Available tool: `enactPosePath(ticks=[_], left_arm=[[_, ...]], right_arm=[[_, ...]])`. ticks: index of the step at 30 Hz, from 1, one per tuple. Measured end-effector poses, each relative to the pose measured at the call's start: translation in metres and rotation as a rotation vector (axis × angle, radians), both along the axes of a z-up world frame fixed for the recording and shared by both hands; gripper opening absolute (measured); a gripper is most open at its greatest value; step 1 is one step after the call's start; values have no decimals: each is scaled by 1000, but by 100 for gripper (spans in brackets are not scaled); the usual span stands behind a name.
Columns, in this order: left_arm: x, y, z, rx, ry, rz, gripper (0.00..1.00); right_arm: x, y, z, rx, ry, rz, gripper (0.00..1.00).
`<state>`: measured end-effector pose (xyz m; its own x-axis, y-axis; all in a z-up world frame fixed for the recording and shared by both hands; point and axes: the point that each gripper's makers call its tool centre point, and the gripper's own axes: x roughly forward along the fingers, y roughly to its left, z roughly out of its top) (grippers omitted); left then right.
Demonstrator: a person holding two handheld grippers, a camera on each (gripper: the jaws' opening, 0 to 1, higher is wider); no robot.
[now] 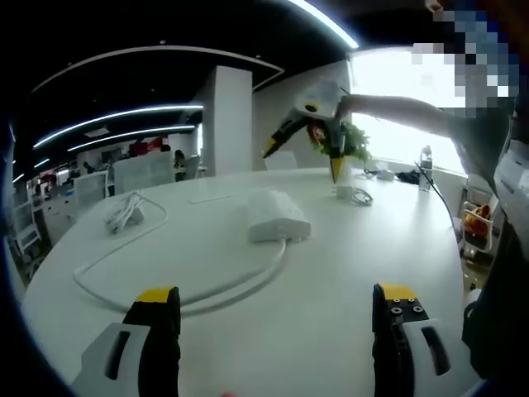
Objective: Straighten the power strip on the desk, plug the charger into it
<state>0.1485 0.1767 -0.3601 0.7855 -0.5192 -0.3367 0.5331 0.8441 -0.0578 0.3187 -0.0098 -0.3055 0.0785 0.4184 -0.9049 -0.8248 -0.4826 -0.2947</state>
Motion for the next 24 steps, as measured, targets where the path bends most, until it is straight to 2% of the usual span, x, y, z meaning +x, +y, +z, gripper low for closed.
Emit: enactPosePath(ticks=[4, 17, 24], left_arm=[[1, -3, -1, 2, 6, -8, 100], [2, -5, -3, 13, 10, -5, 100], [3, -5, -5, 15, 17, -3, 100]], right_arm=[[-1, 6, -3, -18, -31, 48, 99], [-2, 10, -12, -90, -61, 164, 98], [-3, 13, -18, -105, -62, 183, 96]])
